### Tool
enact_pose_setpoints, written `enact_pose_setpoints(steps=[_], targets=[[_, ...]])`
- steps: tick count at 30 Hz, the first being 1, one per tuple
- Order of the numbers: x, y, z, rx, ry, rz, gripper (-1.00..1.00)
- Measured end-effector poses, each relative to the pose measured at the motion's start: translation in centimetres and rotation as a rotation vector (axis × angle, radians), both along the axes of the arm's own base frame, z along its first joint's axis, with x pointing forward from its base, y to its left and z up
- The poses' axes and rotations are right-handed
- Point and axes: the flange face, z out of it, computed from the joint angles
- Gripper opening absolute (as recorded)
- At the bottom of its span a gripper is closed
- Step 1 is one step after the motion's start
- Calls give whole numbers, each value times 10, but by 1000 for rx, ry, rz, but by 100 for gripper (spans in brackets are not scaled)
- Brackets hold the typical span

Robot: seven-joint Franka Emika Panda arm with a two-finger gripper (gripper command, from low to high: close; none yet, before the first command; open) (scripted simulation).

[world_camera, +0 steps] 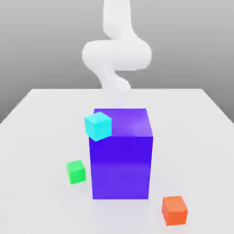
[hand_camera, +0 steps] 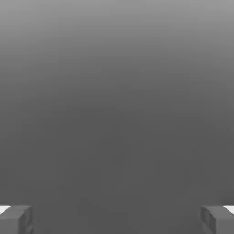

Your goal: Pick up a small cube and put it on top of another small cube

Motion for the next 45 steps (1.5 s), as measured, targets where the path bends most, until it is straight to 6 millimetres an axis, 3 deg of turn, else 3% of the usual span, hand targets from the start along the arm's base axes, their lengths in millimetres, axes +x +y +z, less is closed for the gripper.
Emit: enact_pose_setpoints(steps=[8,16,20,24,30,35,36,42,45], targets=[[83,-79,-99,155,177,-299,0],[124,-170,-220,296,334,-618,0],[122,-226,-287,364,404,-802,0],[117,-262,-357,422,477,-958,0],[83,-317,-466,502,580,-1214,0],[71,-330,-546,519,604,-1280,0],[70,-330,-555,520,605,-1281,-100],[70,-330,-559,519,603,-1282,-100],[71,-330,-530,520,603,-1281,-100]])
